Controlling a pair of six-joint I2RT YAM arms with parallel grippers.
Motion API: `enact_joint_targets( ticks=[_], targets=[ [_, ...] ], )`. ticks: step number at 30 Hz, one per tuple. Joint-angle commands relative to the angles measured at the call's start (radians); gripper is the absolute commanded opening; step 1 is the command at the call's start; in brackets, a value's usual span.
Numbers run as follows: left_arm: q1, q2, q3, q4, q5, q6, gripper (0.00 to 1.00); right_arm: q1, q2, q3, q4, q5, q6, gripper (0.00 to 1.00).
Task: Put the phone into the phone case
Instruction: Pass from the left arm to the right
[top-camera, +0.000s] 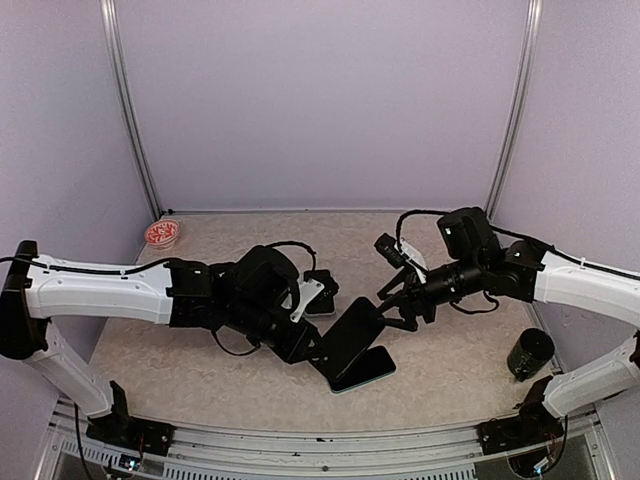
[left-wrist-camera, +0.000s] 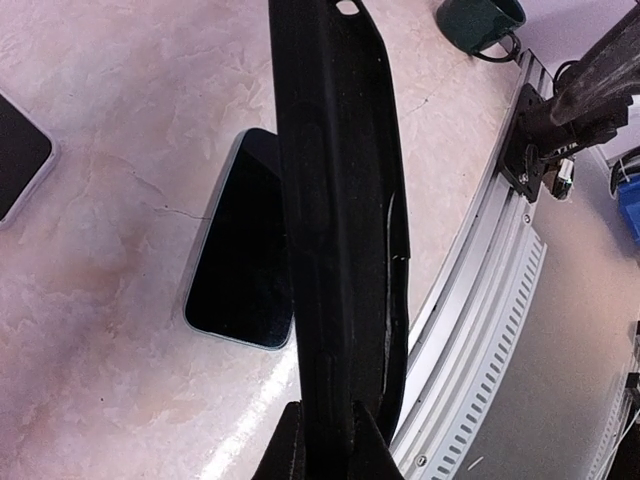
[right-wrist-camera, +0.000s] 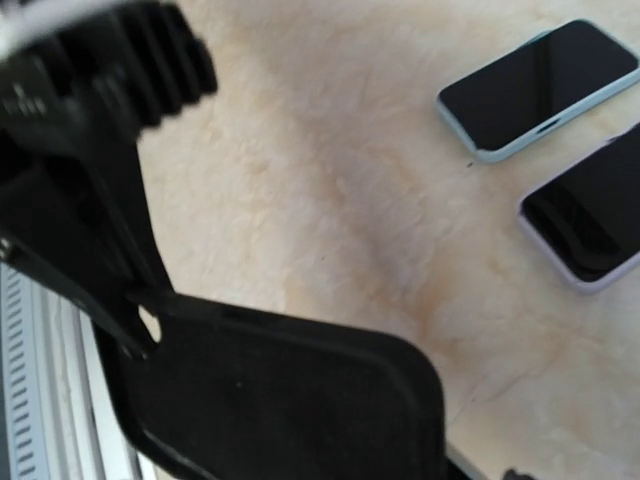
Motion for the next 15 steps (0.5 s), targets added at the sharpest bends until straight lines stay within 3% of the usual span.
enact_joint_targets(
  ticks=[1,6,13,15],
  targets=[
    [-0.015,-0.051,-0.029,-0.008,0.015,0.021,0.00,0.052,0.019,0.004,-0.018,0.019,-0.023,0.76],
    [-0.026,-0.071,-0.049,-0.017,0.019,0.021,0.00,0.122,0.089,0.044,-0.042,0.065,-0.063,0.70],
    [-0.029,-0.092,-0.084,-0.043,0.006,0.020,0.00,0.165,0.171,0.079,-0.040,0.073,-0.069,0.48],
    [-0.027,-0.102,-0.091,-0.041,0.005,0.018,0.00,0.167,0.182,0.083,-0.030,0.049,-0.071,0.47]
  ],
)
